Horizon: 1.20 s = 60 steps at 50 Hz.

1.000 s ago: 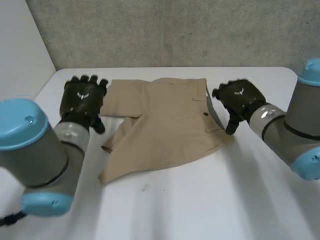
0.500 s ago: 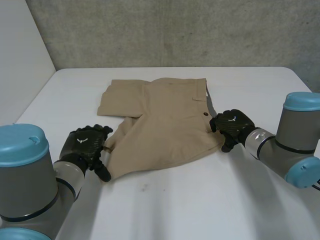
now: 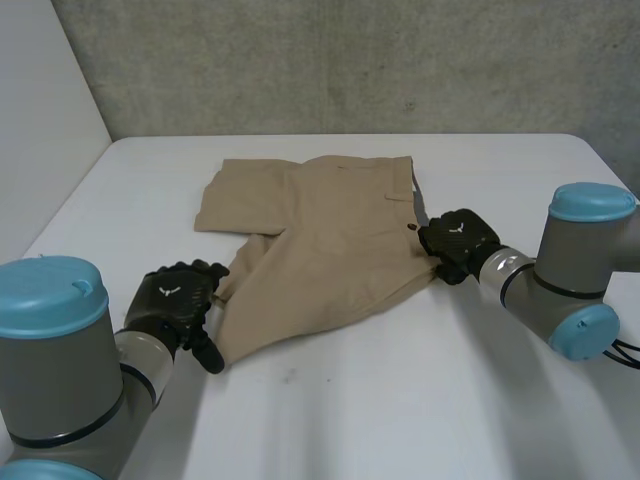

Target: Fold the shorts.

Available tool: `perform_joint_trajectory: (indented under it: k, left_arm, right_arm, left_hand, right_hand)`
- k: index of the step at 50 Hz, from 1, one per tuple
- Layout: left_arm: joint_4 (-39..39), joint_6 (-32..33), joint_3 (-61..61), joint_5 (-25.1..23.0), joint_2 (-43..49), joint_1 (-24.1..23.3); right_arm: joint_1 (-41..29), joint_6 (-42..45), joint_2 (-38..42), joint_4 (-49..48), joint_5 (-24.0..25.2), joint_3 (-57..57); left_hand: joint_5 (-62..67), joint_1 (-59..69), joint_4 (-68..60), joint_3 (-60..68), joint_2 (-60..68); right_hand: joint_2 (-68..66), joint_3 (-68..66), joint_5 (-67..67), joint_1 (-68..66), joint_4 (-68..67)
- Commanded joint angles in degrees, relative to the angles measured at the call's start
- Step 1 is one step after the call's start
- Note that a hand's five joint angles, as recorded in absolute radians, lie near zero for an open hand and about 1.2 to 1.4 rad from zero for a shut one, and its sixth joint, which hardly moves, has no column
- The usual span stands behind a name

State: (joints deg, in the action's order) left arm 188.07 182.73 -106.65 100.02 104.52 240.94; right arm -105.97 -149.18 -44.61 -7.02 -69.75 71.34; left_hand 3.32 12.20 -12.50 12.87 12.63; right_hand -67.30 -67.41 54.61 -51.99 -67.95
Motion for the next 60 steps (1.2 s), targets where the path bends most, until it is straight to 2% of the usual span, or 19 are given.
perform_joint_trajectory:
  k: [1, 12, 19, 23, 24, 27, 30, 34, 36, 37, 40, 46, 50, 55, 56, 60]
  left_arm:
    - [0.02, 0.00, -0.49, 0.09, 0.24, -0.20]
    - [0.45, 0.53, 1.27, 0.70, 6.39, -1.52]
    - [0.54, 0.61, 3.47, 0.79, 10.17, -1.61]
    - [1.68, 0.61, 4.34, 0.88, 11.32, -1.61]
    - [3.08, 0.53, 4.61, 1.14, 11.49, -1.61]
    - [6.33, 0.53, 4.52, 2.45, 10.97, -1.44]
    - [8.98, 0.61, 4.26, 3.51, 10.00, -1.52]
    - [9.60, 0.79, 2.68, 3.52, -1.30, -1.52]
    - [9.60, 0.79, 2.50, 3.34, -3.16, -1.61]
    - [9.16, 1.05, 1.63, 3.25, -7.88, -1.70]
    - [8.02, 2.28, 0.31, 2.72, -12.75, -1.61]
    - [2.58, 6.85, -1.98, -0.88, -20.31, -0.91]
    - [-5.94, 9.58, -3.04, -2.11, -24.62, -1.70]
    - [-18.68, 11.16, -2.95, -2.81, -30.68, -1.61]
    - [-23.06, 11.86, -2.86, -3.34, -32.61, -1.61]
    - [-32.12, 13.53, -2.86, -6.75, -35.95, -1.78]
  right_arm:
    - [-0.11, -1.20, -3.81, -0.80, -0.39, 1.69]
    - [-0.03, -1.38, -9.44, -0.63, -0.83, 6.44]
    - [-0.03, -3.22, -11.72, -0.36, -3.90, 7.49]
    - [0.15, -4.80, -12.43, -0.27, -4.43, 8.02]
    - [0.24, -4.98, -12.78, -0.36, -4.43, 8.20]
    - [0.41, -5.24, -14.09, -0.36, -4.61, 9.16]
    - [0.41, -5.16, -15.15, -0.19, -5.05, 9.95]
    - [0.24, -4.98, -18.22, 2.17, -6.80, 11.62]
    - [0.24, -4.46, -21.03, 5.68, -7.51, 12.67]
    - [0.33, -4.28, -21.74, 6.83, -7.51, 13.03]
    - [0.59, -3.22, -24.64, 10.61, -7.16, 14.26]
    - [0.68, 0.02, -30.53, 15.27, -6.54, 18.04]
    - [0.68, 5.20, -34.65, 21.33, -6.81, 21.02]
    - [2.16, 15.20, -45.18, 34.67, -6.63, 26.38]
    - [2.87, 16.71, -46.78, 36.53, -6.63, 27.09]
    - [5.60, 23.13, -54.25, 43.75, -5.93, 30.17]
  left_hand:
    - [8.50, 9.62, -9.31, 8.94, 9.19]
    - [11.86, 12.98, -12.68, 12.31, 12.56]
    - [15.22, 16.34, -16.04, 15.67, 15.92]
    - [28.13, 29.25, -28.94, 28.57, 28.82]
    - [44.67, 45.79, -45.49, 45.12, 45.36]
    - [66.63, 67.75, -67.44, 67.07, 67.32]
    - [66.68, 67.80, -67.50, 67.13, 67.37]
    - [66.68, 67.80, -67.50, 67.13, 67.37]
    - [66.68, 67.80, -67.50, 67.13, 67.37]
    - [66.68, 67.80, -67.50, 67.13, 67.37]
    - [66.68, 67.80, -67.50, 67.13, 67.37]
    - [66.68, 67.80, -67.50, 67.13, 67.37]
    - [66.68, 67.80, -67.50, 67.13, 67.37]
    - [66.68, 67.80, -67.50, 67.13, 67.37]
    - [66.68, 67.80, -67.50, 67.13, 67.37]
    - [66.68, 67.80, -67.50, 67.13, 67.37]
  right_hand:
    - [-12.70, -12.59, 15.39, -28.01, -12.05]
    - [-12.70, -12.59, 15.39, -28.01, -12.05]
    - [-12.70, -12.59, 15.39, -28.01, -12.05]
    - [-12.70, -12.59, 15.39, -28.01, -12.05]
    - [-12.70, -12.59, 15.39, -28.01, -12.05]
    - [-12.70, -12.59, 15.39, -28.01, -12.05]
    - [-12.70, -12.59, 15.39, -28.01, -12.05]
    - [-12.70, -12.59, 15.39, -28.01, -12.05]
    - [-12.70, -12.59, 15.39, -28.01, -12.05]
    - [-12.70, -12.59, 15.39, -28.01, -12.05]
    - [-12.70, -12.59, 15.39, -28.01, -12.05]
    - [-12.70, -12.59, 15.39, -28.01, -12.05]
    - [-12.70, -12.59, 15.39, -28.01, -12.05]
    - [-12.70, -12.59, 15.39, -28.01, -12.05]
    - [-12.70, -12.59, 15.39, -28.01, -12.05]
    - [-12.70, -12.59, 15.39, -28.01, -12.05]
